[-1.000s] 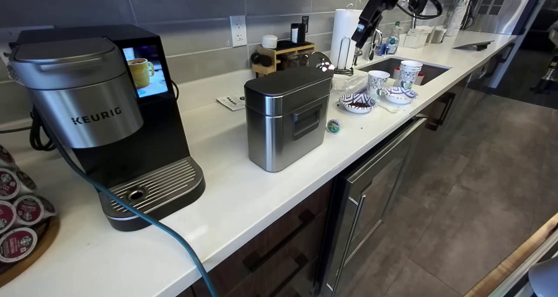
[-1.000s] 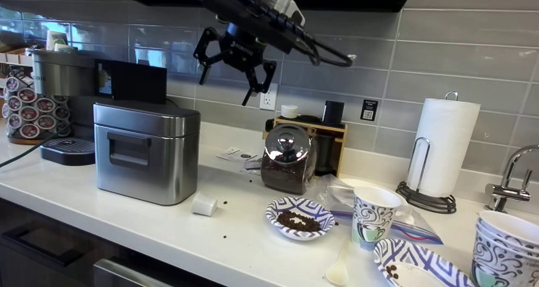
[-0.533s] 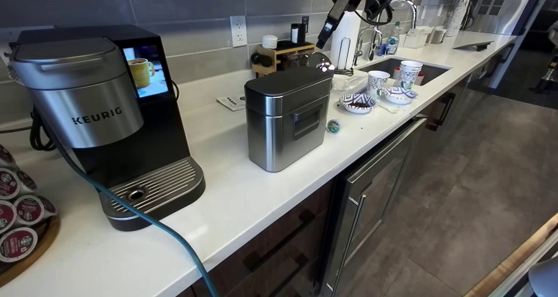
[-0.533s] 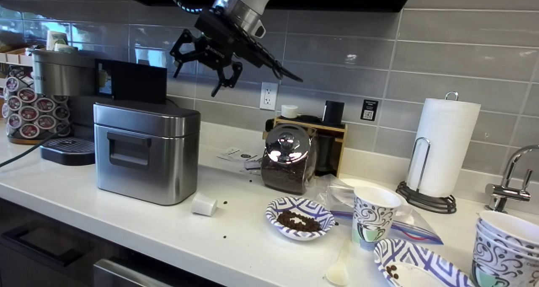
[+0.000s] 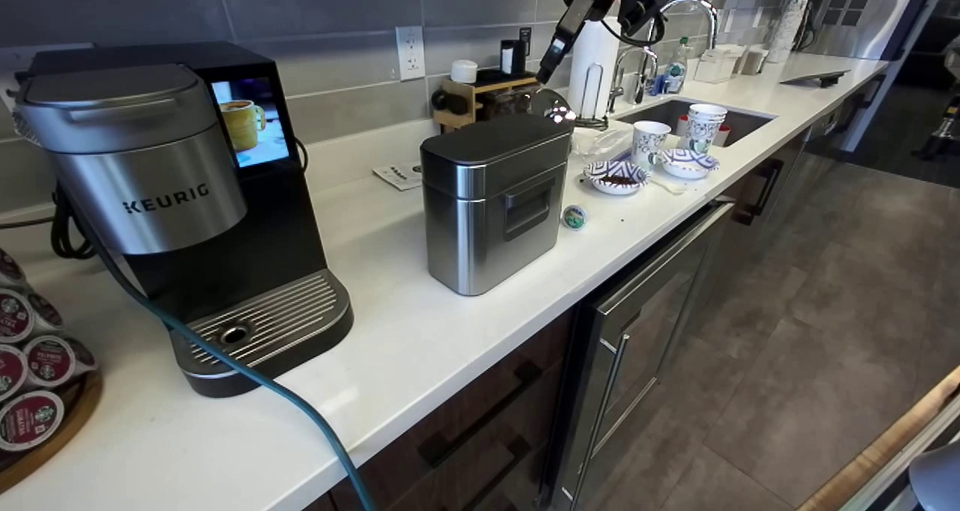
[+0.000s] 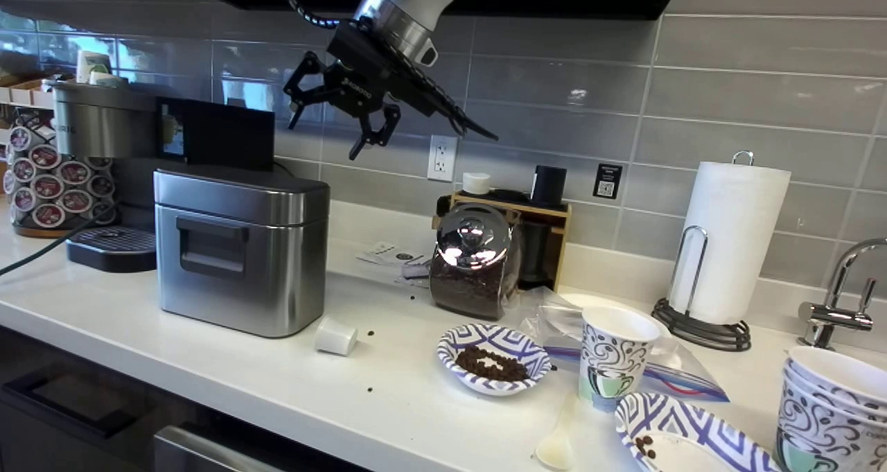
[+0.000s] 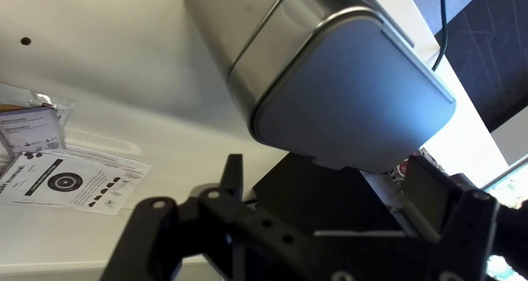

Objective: Open the silver bin, pick up the small white container and put it inside the silver bin

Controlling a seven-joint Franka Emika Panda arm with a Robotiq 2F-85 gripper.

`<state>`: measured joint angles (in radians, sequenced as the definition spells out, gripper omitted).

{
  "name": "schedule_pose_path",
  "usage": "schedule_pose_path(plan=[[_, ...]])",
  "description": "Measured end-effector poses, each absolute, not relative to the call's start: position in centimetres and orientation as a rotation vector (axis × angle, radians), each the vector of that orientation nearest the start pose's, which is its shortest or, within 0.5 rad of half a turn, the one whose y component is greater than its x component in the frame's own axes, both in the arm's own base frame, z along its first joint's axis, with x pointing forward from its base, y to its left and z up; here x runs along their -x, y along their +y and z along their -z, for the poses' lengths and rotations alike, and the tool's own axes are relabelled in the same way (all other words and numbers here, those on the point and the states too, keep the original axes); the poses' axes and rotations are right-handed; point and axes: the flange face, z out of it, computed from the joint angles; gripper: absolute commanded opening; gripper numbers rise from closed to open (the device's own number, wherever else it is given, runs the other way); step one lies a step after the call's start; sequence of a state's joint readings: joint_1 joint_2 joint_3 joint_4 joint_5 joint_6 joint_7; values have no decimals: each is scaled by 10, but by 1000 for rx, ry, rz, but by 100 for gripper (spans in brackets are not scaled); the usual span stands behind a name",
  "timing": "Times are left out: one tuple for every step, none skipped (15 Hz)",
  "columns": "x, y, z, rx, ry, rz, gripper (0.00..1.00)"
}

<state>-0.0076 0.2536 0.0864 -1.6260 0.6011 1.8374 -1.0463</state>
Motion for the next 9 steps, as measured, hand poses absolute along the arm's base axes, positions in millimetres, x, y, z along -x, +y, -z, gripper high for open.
schedule_pose_path(plan=[[-633,90,-484,2292,-1174,321,100],[-633,90,-485,2292,-1175,321,100],[-633,91,-485,2287,-1173,325,100],[-633,94,-486,2270,-1162,336,100],[-632,99,-487,2249,-1150,348,100],[-632,105,-488,2228,-1139,357,100],[-632,111,-488,2210,-1131,362,100],[-633,115,-487,2194,-1123,365,100],[-634,120,-485,2180,-1116,364,100]])
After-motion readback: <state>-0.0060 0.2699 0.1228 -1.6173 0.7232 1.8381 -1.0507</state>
